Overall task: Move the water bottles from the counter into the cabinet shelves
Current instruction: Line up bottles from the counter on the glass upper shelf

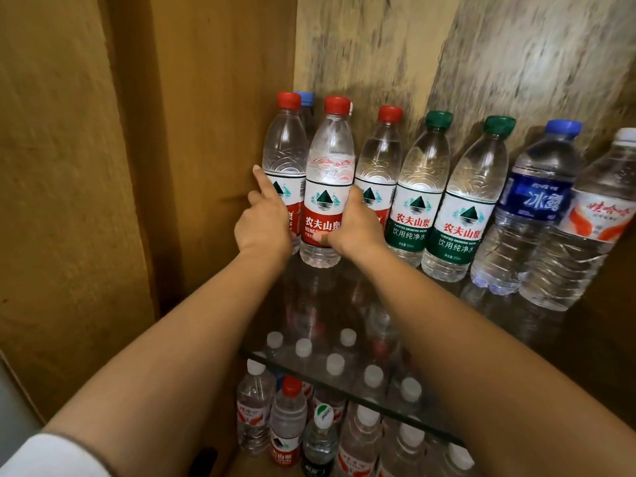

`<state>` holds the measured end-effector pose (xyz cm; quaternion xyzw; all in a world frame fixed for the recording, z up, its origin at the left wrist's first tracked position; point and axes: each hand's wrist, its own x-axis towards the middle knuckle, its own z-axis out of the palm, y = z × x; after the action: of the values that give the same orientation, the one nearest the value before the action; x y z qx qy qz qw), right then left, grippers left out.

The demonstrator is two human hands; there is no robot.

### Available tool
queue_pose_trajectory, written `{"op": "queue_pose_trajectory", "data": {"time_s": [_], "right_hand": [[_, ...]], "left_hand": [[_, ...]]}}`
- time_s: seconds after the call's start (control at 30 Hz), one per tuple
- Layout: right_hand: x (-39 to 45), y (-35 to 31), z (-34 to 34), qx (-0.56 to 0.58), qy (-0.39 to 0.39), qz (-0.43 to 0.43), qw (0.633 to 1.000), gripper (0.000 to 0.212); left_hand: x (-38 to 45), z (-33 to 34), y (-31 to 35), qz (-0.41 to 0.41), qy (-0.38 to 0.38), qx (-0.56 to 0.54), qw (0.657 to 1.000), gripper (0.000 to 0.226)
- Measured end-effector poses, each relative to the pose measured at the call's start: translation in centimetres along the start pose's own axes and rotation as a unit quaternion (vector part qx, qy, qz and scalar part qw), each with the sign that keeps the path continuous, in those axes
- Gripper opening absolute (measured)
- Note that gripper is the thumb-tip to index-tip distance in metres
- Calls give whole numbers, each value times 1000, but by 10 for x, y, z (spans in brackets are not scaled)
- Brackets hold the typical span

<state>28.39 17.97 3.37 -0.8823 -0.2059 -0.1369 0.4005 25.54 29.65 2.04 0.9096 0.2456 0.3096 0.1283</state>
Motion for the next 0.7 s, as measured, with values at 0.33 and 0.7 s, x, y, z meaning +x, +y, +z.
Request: {"op": "queue_pose_trajectory", "data": {"time_s": [0.33, 0.7], "right_hand": [[3, -2, -1, 6, -26, -15, 1000, 87], [6, -2, 4, 11, -19, 5, 1000, 90]], "left_hand": [[1, -5, -4, 32, -17, 1, 999, 110], [12, -3, -4, 22, -27, -22, 999, 120]]}}
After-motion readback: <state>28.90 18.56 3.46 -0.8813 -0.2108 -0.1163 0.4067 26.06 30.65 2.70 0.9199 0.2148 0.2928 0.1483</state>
